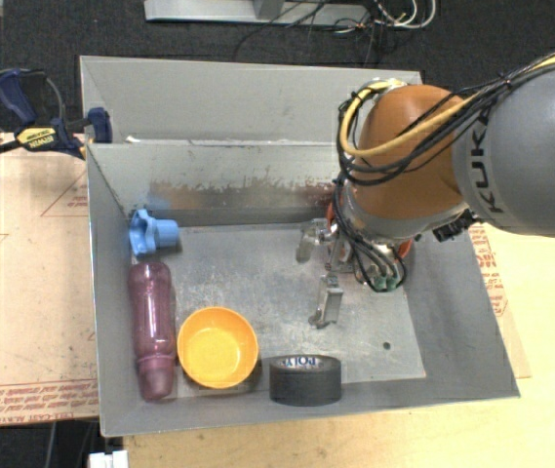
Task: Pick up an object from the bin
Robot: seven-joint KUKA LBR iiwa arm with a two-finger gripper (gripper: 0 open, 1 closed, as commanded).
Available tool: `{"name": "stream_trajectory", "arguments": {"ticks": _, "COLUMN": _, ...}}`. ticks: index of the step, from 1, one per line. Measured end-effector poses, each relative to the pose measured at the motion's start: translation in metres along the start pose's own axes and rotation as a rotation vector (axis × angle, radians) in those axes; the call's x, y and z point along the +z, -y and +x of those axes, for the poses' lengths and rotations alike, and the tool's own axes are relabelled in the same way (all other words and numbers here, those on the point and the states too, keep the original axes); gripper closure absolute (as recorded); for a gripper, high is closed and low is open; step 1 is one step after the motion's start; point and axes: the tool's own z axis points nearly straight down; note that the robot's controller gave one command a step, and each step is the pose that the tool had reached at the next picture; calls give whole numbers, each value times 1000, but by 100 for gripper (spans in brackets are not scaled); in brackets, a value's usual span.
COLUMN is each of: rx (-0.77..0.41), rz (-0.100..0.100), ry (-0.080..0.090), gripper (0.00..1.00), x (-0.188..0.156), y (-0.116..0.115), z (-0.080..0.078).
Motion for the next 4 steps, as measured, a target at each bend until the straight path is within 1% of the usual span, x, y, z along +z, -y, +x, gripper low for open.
{"name": "stream_trajectory", "arguments": {"ticks": 1, "rx": 10, "rz": 1, "ry": -5, "gripper": 0, "x": 23, "y": 32, "z": 46}}
{"name": "stream_trajectory", "arguments": {"ticks": 2, "rx": -19, "rz": -2, "ry": 8, "gripper": 0, "x": 29, "y": 20, "z": 23}}
{"name": "stream_trajectory", "arguments": {"ticks": 3, "rx": -43, "rz": 0, "ry": 2, "gripper": 0, "x": 19, "y": 46, "z": 32}}
{"name": "stream_trajectory", "arguments": {"ticks": 4, "rx": -47, "rz": -1, "ry": 6, "gripper": 0, "x": 29, "y": 43, "z": -2}}
